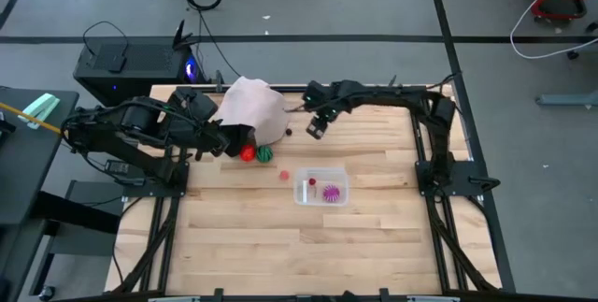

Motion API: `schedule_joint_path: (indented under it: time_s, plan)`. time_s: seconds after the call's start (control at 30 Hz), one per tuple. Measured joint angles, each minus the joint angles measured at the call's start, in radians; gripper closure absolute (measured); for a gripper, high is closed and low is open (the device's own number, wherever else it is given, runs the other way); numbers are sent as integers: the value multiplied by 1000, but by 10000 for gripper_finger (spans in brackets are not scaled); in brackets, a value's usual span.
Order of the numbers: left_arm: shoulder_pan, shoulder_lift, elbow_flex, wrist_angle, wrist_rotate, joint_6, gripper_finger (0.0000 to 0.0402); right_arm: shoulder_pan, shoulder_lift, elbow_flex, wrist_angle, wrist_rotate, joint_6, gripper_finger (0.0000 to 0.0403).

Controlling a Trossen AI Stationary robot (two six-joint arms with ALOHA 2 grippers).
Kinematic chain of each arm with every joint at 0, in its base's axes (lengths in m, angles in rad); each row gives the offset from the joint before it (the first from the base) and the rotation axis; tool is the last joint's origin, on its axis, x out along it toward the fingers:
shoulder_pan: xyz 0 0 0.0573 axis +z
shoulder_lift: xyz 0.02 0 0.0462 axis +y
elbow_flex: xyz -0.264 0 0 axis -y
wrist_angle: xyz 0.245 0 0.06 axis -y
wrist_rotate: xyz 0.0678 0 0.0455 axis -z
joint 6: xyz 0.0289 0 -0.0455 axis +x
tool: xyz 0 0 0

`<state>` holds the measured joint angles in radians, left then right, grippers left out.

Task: Pick and placing Produce into tupperware
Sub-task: Put the plum into the transparent bin

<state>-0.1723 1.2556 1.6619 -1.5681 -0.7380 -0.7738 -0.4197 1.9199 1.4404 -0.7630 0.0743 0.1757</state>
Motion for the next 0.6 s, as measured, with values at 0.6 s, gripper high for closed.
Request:
schedule_joint_path:
  time_s: [0.6]
  plan:
    - [1,-1,0,0,0,-18,256,19,-295,-643,855,-156,56,211]
